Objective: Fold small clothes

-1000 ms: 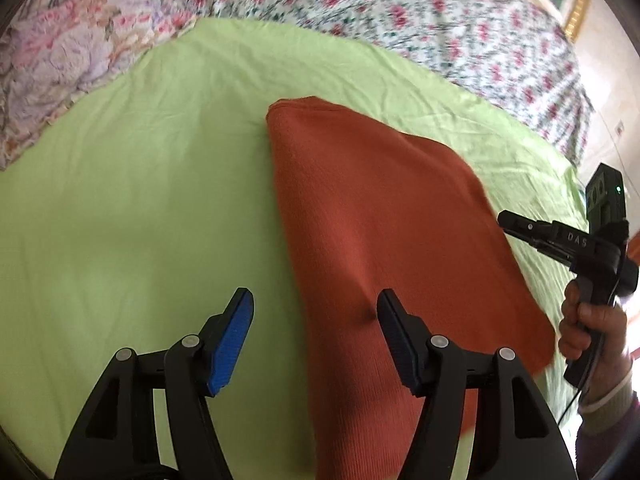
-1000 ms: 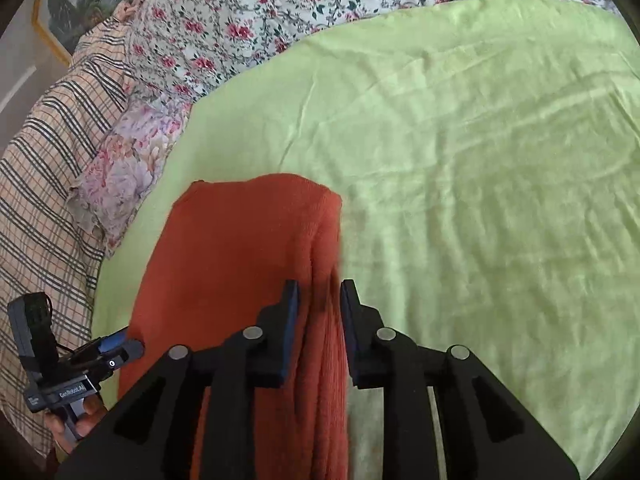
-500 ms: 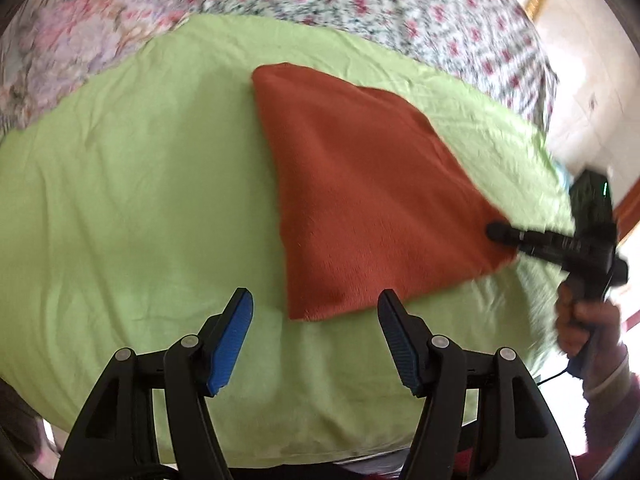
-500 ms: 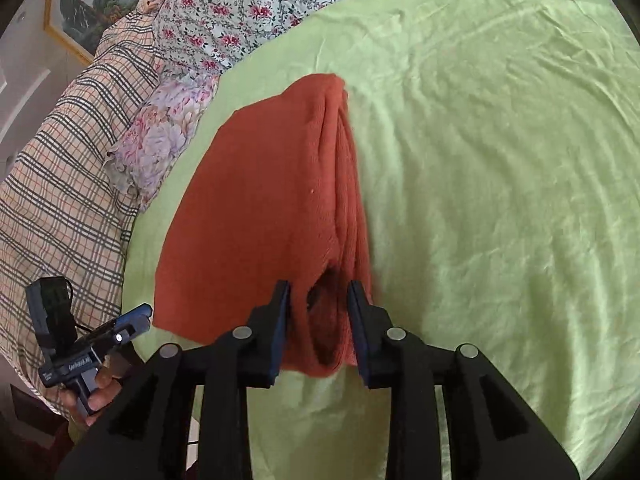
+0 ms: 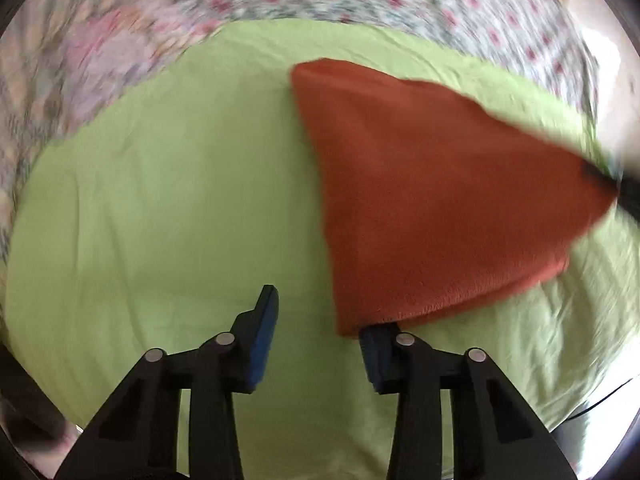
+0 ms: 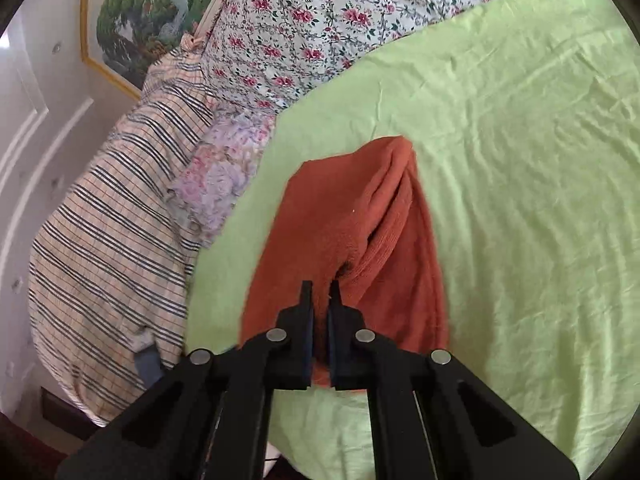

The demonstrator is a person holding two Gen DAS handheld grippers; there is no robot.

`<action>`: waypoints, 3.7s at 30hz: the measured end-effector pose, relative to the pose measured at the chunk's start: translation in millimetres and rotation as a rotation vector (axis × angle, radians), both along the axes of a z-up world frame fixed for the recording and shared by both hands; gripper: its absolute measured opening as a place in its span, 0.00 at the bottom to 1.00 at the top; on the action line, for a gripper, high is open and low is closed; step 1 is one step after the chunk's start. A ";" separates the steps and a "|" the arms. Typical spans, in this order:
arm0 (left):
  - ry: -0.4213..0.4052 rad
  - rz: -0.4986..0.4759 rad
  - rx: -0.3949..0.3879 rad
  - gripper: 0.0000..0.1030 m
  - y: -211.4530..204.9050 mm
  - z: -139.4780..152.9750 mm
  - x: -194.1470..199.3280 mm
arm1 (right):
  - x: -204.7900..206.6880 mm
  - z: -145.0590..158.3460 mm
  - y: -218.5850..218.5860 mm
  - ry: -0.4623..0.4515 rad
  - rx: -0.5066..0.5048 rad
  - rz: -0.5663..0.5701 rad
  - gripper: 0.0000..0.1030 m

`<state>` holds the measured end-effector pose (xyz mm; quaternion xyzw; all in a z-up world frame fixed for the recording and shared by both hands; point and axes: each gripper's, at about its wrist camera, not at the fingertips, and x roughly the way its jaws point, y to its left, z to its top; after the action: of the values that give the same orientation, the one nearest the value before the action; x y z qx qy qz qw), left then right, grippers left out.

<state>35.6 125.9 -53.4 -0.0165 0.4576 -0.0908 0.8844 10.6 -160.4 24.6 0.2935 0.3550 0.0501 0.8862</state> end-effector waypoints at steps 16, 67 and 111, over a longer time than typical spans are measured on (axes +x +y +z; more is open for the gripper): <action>0.016 -0.098 -0.077 0.23 14.1 21.1 -19.6 | -19.3 -55.9 -4.2 0.229 -0.175 -0.052 0.13; 0.095 -0.189 -0.148 0.17 -21.2 -6.4 6.7 | -11.4 -61.3 38.7 0.221 -0.349 -0.044 0.11; -0.051 -0.059 0.206 0.81 -14.0 41.8 -20.5 | -63.5 -22.3 86.9 0.190 -0.371 0.047 0.73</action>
<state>15.0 111.9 -11.6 0.0904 0.4420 -0.0697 0.8897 -52.9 -73.6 2.3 0.1203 0.4469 -0.0231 0.8862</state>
